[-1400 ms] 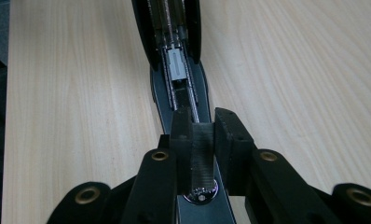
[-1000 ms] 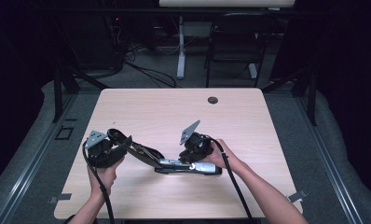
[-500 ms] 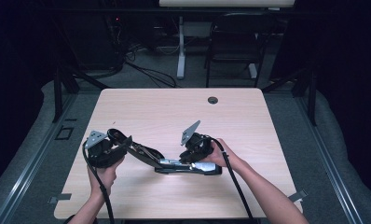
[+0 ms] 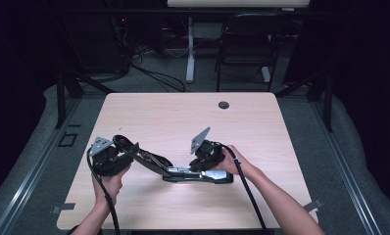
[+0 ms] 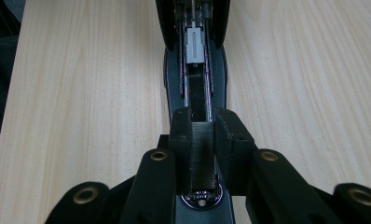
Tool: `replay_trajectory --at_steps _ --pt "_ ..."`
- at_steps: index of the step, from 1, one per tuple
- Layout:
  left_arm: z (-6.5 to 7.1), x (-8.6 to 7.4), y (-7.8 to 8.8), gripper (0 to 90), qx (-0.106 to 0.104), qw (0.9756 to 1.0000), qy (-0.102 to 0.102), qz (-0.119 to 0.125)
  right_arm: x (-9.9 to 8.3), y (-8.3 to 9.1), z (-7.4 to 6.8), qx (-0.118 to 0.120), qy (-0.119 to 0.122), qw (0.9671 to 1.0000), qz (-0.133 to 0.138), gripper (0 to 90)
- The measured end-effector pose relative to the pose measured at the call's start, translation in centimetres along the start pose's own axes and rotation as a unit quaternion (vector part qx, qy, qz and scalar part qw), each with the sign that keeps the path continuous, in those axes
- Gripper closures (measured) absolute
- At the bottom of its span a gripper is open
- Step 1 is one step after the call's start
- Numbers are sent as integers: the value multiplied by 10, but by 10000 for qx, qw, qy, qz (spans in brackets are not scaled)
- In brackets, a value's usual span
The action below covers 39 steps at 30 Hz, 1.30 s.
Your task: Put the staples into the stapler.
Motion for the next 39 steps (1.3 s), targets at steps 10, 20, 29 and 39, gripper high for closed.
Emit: replay_trajectory --at_steps 10,20,29,39 --pt "0 0 0 589 -8 10000 2 -14 -3 -1 -1 42 9 10000 -32 769" --pt "0 -1 1 589 -21 10000 -7 -46 -4 0 -1 -9 26 9999 -119 739" --pt "0 0 0 589 -37 10000 0 -19 -4 1 -3 -62 -4 9996 -260 661" --pt "0 -1 1 587 -25 10000 -36 -18 -7 5 -7 -272 -255 9978 -549 395"
Point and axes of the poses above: each handheld gripper's, and its own axes: y roughly backward along the jaws, x roughly out of its top, z roughly to its right, the point moved 8 cm from there along -y, roughly forward along the jaws, and after that the axes turned 9 degrees about y, right-handed, at the moved point
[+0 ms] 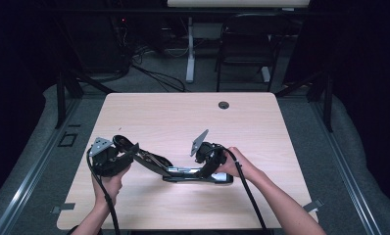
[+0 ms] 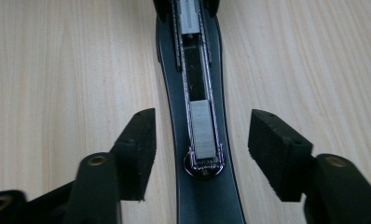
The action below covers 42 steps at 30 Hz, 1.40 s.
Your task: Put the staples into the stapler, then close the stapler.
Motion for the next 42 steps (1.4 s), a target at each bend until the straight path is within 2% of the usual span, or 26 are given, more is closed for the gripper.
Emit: replay_trajectory --at_steps 2,8,15,24,28,36,42 --pt "0 0 0 586 1 10000 -19 9 -2 3 1 -131 -145 9998 -8 340" --pt "0 0 1 583 45 10000 -69 -21 -8 14 1 -305 -540 9980 97 248" --pt "1 0 0 582 73 9999 -85 21 -8 30 -5 -488 -778 9956 169 181" --pt "2 1 0 582 52 9999 -103 15 -21 37 -10 -596 -1013 9930 69 181" --pt "1 0 0 582 63 9999 -107 -17 -25 43 -13 -522 -1143 9919 200 185" --pt "2 1 0 581 73 9999 -136 -7 -30 46 -14 -606 -1101 9920 114 248" --pt "6 2 -1 577 102 9996 -259 39 -31 42 -13 -575 -1105 9922 18 259"
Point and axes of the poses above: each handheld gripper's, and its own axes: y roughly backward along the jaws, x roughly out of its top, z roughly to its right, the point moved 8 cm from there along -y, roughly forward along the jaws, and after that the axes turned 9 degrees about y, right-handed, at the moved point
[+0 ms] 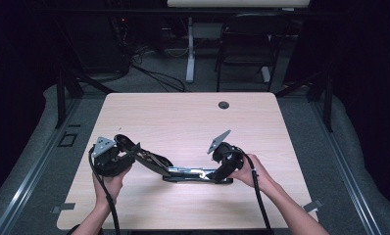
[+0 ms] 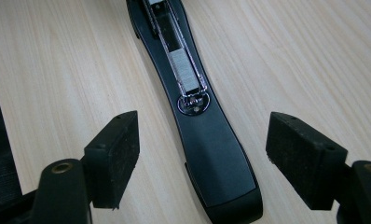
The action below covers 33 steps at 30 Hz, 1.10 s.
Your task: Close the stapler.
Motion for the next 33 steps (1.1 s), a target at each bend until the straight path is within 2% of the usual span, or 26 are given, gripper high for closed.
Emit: replay_trajectory --at_steps 6,7,9,11,14,18,21,22,23,24,25,26,28,33 --pt "2 1 -1 577 39 9999 -110 2 -2 3 2 -133 21 9999 -5 340" --pt "4 2 -1 576 23 9999 -114 39 -2 3 4 -199 -3 9998 -18 395" --pt "4 2 -2 577 38 9999 -141 50 -5 1 4 -206 -3 9998 -48 569" --pt "5 2 -2 578 42 9999 -117 56 -6 0 1 -158 33 9999 -32 635" --pt "5 2 -1 581 47 9999 -103 38 -11 -3 -2 -218 73 9997 -118 729" --pt "7 3 -2 583 53 9999 -114 88 -19 -8 -3 -281 70 9991 -299 780" --pt "9 3 -2 584 80 9998 -153 95 -27 -12 -1 -294 -59 9989 -359 810" --pt "9 3 -2 584 71 9998 -164 104 -30 -9 -2 -84 -66 9982 -587 822" --pt "10 4 -2 584 73 9998 -162 113 -31 -13 0 -315 -105 9986 -410 829" --pt "10 4 -2 585 75 9998 -162 120 -35 -8 -2 -65 -93 9975 -700 832" --pt "10 4 -2 585 86 9997 -164 127 -36 -8 -2 -117 -96 9974 -709 836" --pt "11 4 -2 585 96 9997 -162 141 -34 -13 0 -341 -109 9986 -388 836" --pt "11 4 -2 586 97 9997 -169 145 -36 -13 -1 -343 -197 9985 -371 837" --pt "13 4 -2 589 89 9997 -173 147 -38 -20 -1 -377 -167 9981 -466 837"
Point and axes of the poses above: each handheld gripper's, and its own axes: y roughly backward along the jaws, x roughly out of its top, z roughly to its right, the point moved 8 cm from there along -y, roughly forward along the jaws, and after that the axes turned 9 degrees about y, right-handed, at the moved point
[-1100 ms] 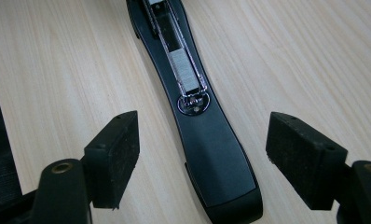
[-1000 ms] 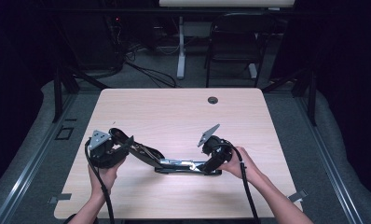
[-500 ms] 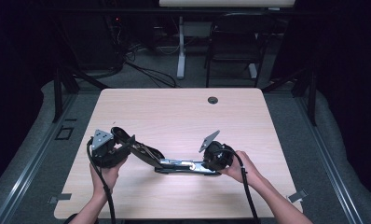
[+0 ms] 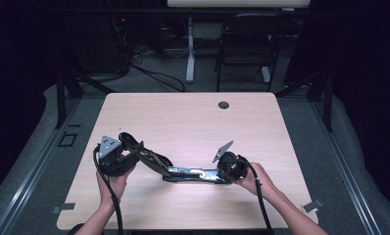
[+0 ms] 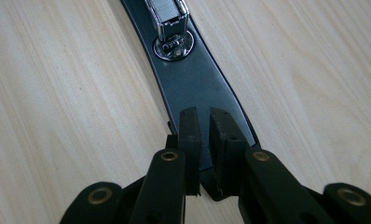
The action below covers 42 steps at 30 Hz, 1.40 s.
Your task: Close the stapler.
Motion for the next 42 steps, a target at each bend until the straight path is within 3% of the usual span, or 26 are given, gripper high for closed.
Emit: replay_trajectory --at_steps 13,18,23,26,27,28,29,42 --pt "8 2 0 598 -69 9999 -31 91 -5 -8 3 -13 -38 9998 -193 870" --pt "12 5 -1 606 -122 9999 -66 78 -7 -15 2 -65 96 9995 -303 900" --pt "24 7 -3 608 -179 9993 -292 137 -6 -15 1 -82 74 9992 -380 900" --pt "29 8 -4 610 -213 9990 -366 170 -6 -15 2 62 -36 9992 -384 900" --pt "30 8 -4 611 -224 9989 -389 165 -7 -15 4 -40 -87 9993 -355 900" --pt "32 9 -4 611 -231 9987 -417 160 -7 -14 4 61 -74 9991 -408 900" --pt "33 9 -4 612 -242 9987 -415 167 -7 -15 4 122 -144 9993 -309 900" --pt "34 8 -6 614 -354 9986 -325 202 -8 -14 6 122 -167 9992 -346 900"
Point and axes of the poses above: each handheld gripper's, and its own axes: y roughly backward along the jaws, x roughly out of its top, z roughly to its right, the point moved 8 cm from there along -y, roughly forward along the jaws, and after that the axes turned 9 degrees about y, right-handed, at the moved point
